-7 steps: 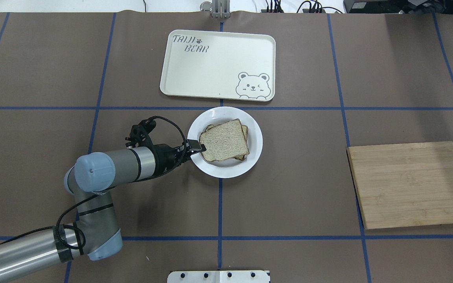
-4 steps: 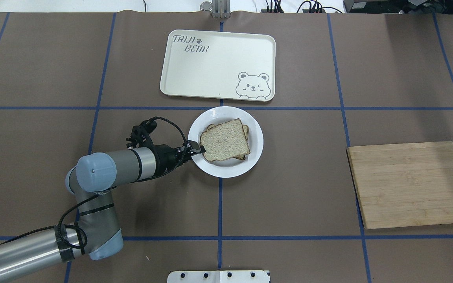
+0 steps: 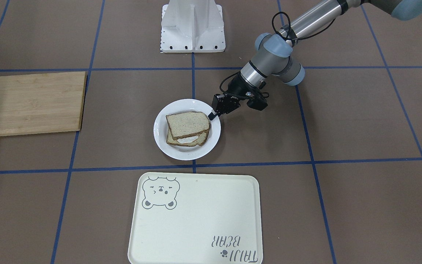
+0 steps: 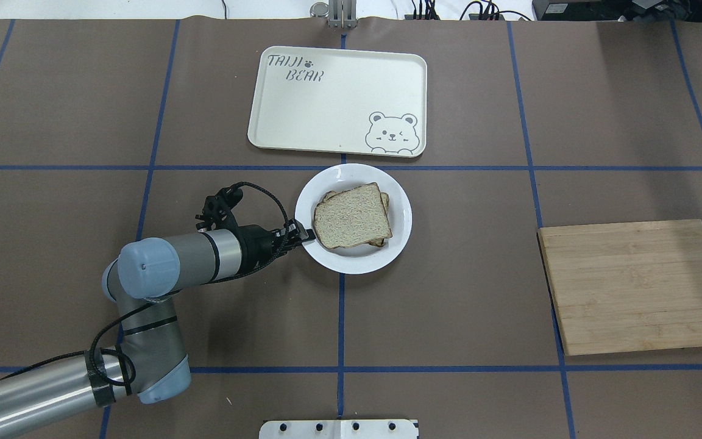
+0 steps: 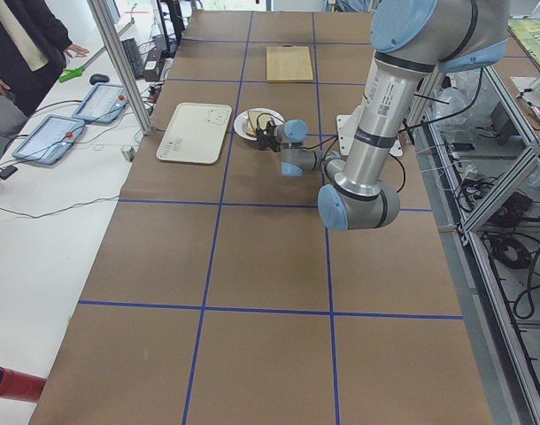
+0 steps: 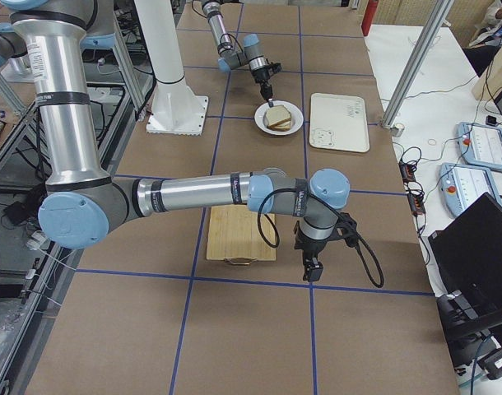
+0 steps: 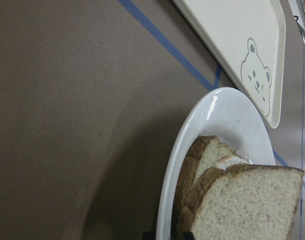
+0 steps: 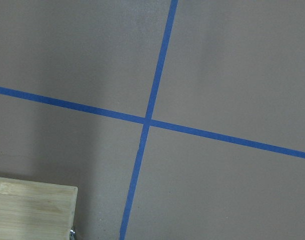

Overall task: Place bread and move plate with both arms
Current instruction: 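Grip the plate rim with the left gripper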

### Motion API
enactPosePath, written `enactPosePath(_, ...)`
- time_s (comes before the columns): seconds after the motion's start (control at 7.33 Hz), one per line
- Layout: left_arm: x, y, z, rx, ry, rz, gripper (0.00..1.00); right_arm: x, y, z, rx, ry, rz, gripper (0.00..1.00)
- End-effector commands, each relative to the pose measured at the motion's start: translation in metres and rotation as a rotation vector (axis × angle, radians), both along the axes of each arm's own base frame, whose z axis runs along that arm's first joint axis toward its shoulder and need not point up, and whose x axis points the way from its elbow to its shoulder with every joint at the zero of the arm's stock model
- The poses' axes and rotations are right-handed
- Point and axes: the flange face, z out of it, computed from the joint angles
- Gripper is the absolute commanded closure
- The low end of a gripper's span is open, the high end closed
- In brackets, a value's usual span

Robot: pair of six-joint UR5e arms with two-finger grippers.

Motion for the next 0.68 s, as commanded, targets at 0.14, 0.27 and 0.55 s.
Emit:
enactPosePath(0.14, -0.007, 0.003, 0.001, 0.008, 0.1, 0.0, 1.0, 0.001, 0.0, 0.0, -0.002, 0.001, 0.004, 0.0)
enactPosePath(0.27, -0.011, 0.005, -0.004, -0.005, 0.142, 0.002, 1.0, 0.0, 0.0, 0.001, -0.003, 0.001, 0.001, 0.0)
enactPosePath(0.55, -0.027, 0.001, -0.015, -0.041, 0.26, -0.004, 1.0, 0.0, 0.001, 0.002, -0.003, 0.003, 0.0, 0.0)
